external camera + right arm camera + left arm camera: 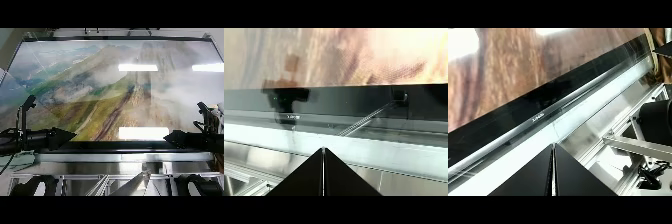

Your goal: Fold the shirts.

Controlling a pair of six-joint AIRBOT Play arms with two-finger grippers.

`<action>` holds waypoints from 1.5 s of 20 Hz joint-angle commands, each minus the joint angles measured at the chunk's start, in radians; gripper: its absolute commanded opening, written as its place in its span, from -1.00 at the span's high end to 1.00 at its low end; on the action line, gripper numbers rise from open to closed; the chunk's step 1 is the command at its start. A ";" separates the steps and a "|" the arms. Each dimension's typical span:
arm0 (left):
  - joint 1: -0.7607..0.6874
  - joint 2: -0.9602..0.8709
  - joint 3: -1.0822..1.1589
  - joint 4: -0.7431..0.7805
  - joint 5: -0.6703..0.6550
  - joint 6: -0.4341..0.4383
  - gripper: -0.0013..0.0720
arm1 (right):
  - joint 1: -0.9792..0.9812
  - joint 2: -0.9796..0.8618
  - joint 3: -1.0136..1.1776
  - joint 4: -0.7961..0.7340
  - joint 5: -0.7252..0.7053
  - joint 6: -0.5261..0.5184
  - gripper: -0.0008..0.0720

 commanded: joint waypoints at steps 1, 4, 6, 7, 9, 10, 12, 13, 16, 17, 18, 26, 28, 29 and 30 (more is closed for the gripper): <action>0.000 0.006 0.000 0.002 0.003 0.002 0.92 | 0.001 0.001 0.000 0.000 0.000 0.000 0.94; 0.004 0.006 0.012 0.019 -0.005 0.001 0.92 | 0.001 0.001 0.000 0.000 0.000 0.000 0.94; 0.055 0.005 0.109 0.191 -0.017 -0.058 0.92 | 0.001 0.001 0.000 0.000 0.000 0.000 0.94; 0.111 0.005 0.183 0.324 -0.014 -0.093 0.92 | 0.001 0.001 0.000 0.000 0.000 0.000 0.94; 0.208 -0.015 0.322 0.577 0.014 -0.183 0.92 | 0.001 0.001 0.000 0.001 0.000 0.000 0.94; 0.249 -0.042 0.386 0.671 0.018 -0.208 0.91 | 0.001 0.001 0.000 0.000 0.000 0.000 0.94; 0.274 -0.119 0.478 0.815 0.018 -0.215 -0.30 | 0.001 0.001 0.000 0.000 0.000 0.000 0.94; 0.273 -0.166 0.513 0.874 0.020 -0.241 -1.00 | 0.001 0.001 0.000 0.000 0.000 0.000 0.94; 0.274 -0.349 0.602 1.027 0.024 -0.296 -1.00 | 0.001 0.001 0.000 0.000 0.000 0.000 0.94; 0.274 -0.417 0.615 1.074 0.027 -0.307 -1.00 | 0.001 0.001 0.000 -0.001 -0.004 0.000 0.94; 0.274 -0.483 0.618 1.117 0.023 -0.327 -1.00 | 0.000 0.001 -0.001 -0.008 -0.032 0.000 0.94; 0.344 -0.845 0.617 1.172 -0.229 -0.425 -0.98 | -0.001 0.000 0.000 -0.004 -0.085 0.000 0.94; 0.343 -0.886 0.617 1.172 -0.257 -0.425 -0.98 | -0.001 0.001 0.000 -0.004 -0.086 0.000 0.94; 0.343 -0.911 0.617 1.172 -0.271 -0.425 -0.98 | -0.001 0.001 0.000 -0.004 -0.086 0.000 0.94; 0.343 -0.934 0.617 1.172 -0.275 -0.425 -0.98 | -0.001 0.001 0.000 -0.004 -0.086 0.000 0.94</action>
